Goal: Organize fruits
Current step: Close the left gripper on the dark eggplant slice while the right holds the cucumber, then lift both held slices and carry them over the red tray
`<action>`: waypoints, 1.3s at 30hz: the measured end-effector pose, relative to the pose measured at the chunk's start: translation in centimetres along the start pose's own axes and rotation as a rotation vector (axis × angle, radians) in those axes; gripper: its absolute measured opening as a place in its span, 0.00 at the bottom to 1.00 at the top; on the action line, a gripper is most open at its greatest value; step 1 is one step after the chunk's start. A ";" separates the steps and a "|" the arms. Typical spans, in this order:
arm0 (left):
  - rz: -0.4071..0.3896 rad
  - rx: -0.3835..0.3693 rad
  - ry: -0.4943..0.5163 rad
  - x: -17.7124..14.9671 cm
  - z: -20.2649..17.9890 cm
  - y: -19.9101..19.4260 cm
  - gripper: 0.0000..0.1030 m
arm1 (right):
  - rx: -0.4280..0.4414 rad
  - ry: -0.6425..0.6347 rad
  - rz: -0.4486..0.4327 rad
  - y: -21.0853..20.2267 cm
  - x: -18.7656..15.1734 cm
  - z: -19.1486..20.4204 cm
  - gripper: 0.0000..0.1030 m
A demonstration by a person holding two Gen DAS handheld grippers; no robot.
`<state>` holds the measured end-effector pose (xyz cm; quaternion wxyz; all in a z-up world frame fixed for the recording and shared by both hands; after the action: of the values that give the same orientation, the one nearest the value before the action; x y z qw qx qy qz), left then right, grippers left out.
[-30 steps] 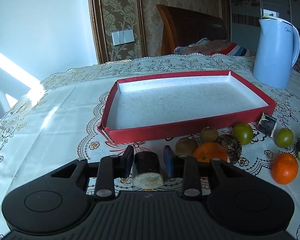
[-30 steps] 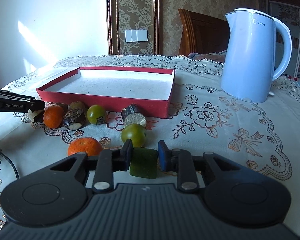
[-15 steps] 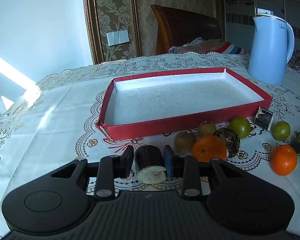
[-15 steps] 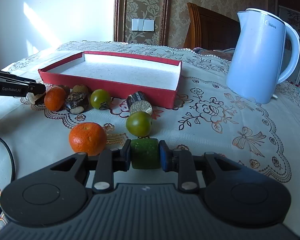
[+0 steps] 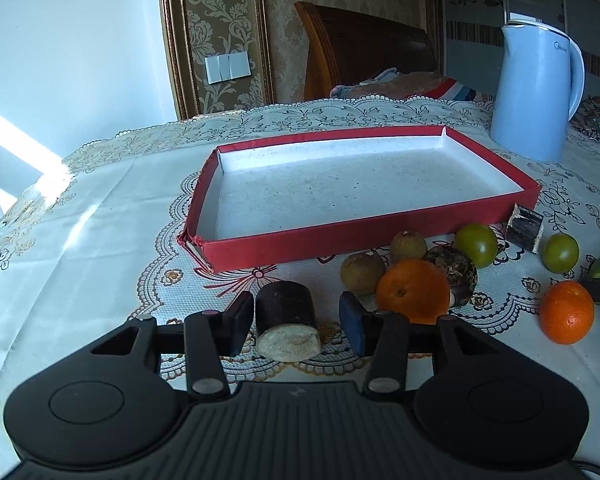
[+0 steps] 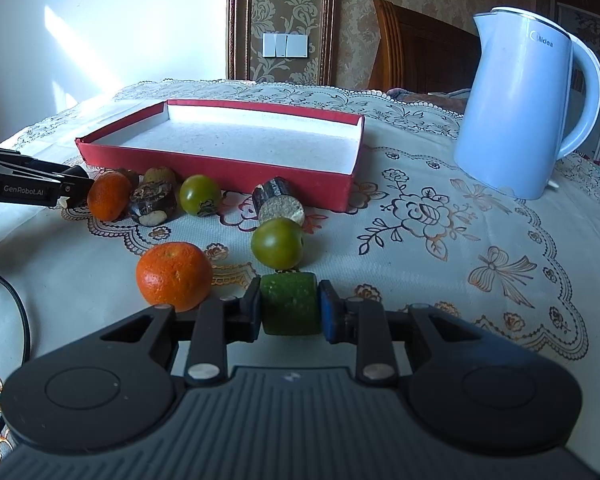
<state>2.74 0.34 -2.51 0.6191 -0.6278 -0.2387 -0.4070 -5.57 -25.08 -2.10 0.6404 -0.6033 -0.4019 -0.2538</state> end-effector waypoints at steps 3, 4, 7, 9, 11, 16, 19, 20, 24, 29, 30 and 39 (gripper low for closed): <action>0.014 0.001 -0.016 -0.3 0.3 0.4 0.31 | -0.010 -0.012 -0.003 0.0 0.0 0.2 0.25; 0.013 0.003 -0.017 -0.3 0.3 0.4 0.30 | -0.012 -0.013 -0.005 -0.1 0.0 0.2 0.25; 0.009 0.015 -0.025 -0.3 0.3 0.3 0.30 | -0.025 -0.005 -0.023 -0.4 0.0 0.1 0.25; -0.009 0.041 -0.020 -0.2 0.3 0.0 0.30 | -0.033 0.013 -0.044 -0.8 0.1 -0.3 0.25; -0.024 0.049 -0.022 0.0 0.4 -0.4 0.30 | -0.042 0.035 -0.059 -1.1 0.2 -0.7 0.25; -0.046 0.034 -0.044 1.5 0.1 -1.4 0.30 | -0.057 0.054 -0.093 -1.0 1.5 -0.9 0.25; -0.046 0.013 -0.063 2.7 -0.3 -1.3 0.30 | -0.051 0.051 -0.122 -1.1 3.0 -0.6 0.25; -0.045 0.010 -0.069 3.0 -0.5 -1.1 0.30 | -0.052 0.054 -0.131 -1.0 3.5 -0.5 0.25; -0.047 0.020 -0.085 4.4 -1.4 0.0 0.30 | -0.036 0.089 -0.133 0.1 5.7 -0.2 0.25; -0.036 0.019 -0.102 5.7 -2.1 2.0 0.30 | -0.054 0.108 -0.125 2.4 8.4 0.1 0.25; -0.033 0.020 -0.105 5.8 -2.2 2.3 0.30 | -0.062 0.107 -0.127 2.8 8.9 0.2 0.25; -0.016 0.020 -0.140 7.8 -2.4 5.3 0.30 | -0.099 0.103 -0.096 8.8 12.5 1.4 0.25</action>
<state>10.81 -4.18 0.47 0.6039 -0.6464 -0.2907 -0.3647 8.12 -20.48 3.11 0.6168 -0.6005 -0.3837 -0.3343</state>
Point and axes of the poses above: each gripper's, at about its wrist camera, not at the fingertips, and y roughly the way its jaws point, z to its left, x to its top, the point moved 3 cm from there along y, roughly the way its jaws point, and after that the axes turned 1 degree about x, right-handed, at the moved point
